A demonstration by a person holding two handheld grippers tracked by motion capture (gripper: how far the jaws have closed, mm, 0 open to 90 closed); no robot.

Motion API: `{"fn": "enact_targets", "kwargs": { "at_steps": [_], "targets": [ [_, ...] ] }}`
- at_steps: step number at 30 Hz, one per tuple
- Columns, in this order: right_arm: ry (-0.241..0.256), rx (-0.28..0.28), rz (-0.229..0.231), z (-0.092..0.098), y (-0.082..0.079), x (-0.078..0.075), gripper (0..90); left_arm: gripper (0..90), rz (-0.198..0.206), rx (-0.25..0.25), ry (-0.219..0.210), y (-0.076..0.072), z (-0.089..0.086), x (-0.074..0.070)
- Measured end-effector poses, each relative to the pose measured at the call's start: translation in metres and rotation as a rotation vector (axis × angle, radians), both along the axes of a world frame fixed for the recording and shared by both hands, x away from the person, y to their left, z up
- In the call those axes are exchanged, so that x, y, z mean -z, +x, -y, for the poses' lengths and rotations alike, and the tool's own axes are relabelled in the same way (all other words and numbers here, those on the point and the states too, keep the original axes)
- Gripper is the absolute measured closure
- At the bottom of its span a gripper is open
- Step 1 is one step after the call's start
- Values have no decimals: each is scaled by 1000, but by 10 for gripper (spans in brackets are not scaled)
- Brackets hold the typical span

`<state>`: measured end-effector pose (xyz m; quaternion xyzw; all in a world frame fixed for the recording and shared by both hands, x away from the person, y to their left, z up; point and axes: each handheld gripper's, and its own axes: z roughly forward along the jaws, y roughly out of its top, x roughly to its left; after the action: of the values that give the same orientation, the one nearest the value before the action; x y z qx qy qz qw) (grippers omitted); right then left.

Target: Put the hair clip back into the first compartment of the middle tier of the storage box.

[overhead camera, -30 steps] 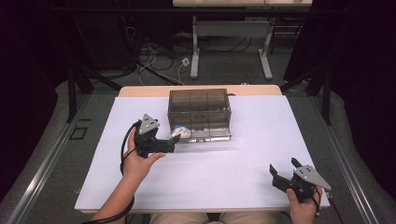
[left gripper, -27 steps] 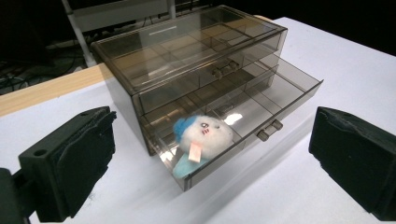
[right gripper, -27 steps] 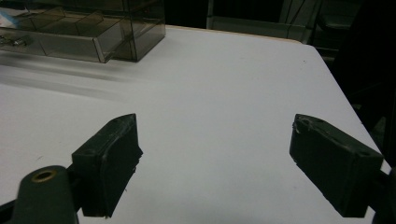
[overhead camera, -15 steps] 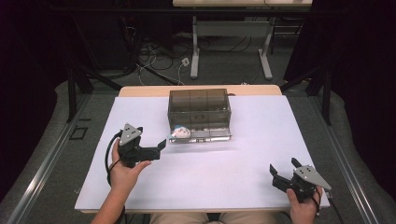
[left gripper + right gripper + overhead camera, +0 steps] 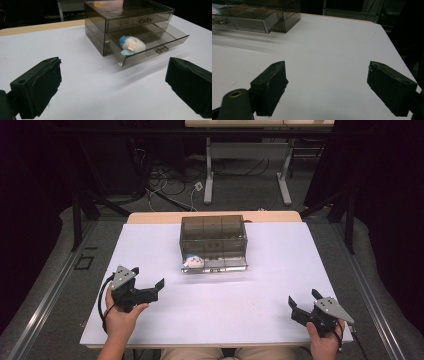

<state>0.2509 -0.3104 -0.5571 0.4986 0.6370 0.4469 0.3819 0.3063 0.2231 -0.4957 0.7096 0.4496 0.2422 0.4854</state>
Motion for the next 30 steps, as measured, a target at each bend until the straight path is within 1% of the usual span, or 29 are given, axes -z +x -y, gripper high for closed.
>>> {"fn": "enact_targets", "kwargs": {
  "at_steps": [1,2,3,4,5,6,8,9,10,11,12,14,15,16,17,19,26,27,30],
  "targets": [
    [2,-8,-4,0,0,0,153,3,2,-4,2,-1,-2,2],
    [-8,-14,-35,1,-2,-2,153,3,6,-8,-1,-2,-4,3],
    [-9,-14,-35,1,-2,-2,153,3,13,-14,-13,-3,-5,5],
    [-9,-14,-36,1,-2,-2,153,3,23,-15,-14,-5,-6,7],
    [-8,-16,-34,1,-2,-2,153,3,30,-16,-14,-6,-7,9],
    [1,1,-2,0,0,0,153,3,35,-17,-12,-7,-8,11],
    [-2,2,-1,1,0,0,153,3,39,-19,0,-9,-10,15],
    [6,2,18,0,1,1,153,3,43,-19,6,-10,-11,16],
    [3,-4,5,1,1,0,153,3,44,-20,2,-11,-11,17],
    [3,-4,5,1,1,0,153,3,49,-19,5,-12,-13,18],
    [10,4,29,0,2,2,153,3,49,-19,-5,-13,-14,19],
    [-1,1,-2,0,0,0,153,3,56,-22,-13,-13,-15,21],
    [0,1,-2,0,0,0,153,3,56,-19,-12,-13,-17,21],
    [-1,0,-1,0,0,0,153,3,60,-23,-22,-12,-17,23],
    [-2,-6,3,0,0,0,153,3,55,-23,-27,-12,-18,24],
    [-1,-19,-6,1,0,0,153,3,51,-20,-27,-11,-20,26],
    [1,-17,-6,-1,1,1,153,3,19,-32,-37,-7,-22,35],
    [-2,-19,-11,0,1,1,153,3,13,-31,-27,-6,-23,36],
    [-3,-19,-10,-1,1,1,153,4,2,-35,-23,-5,-21,38]
  ]
}}
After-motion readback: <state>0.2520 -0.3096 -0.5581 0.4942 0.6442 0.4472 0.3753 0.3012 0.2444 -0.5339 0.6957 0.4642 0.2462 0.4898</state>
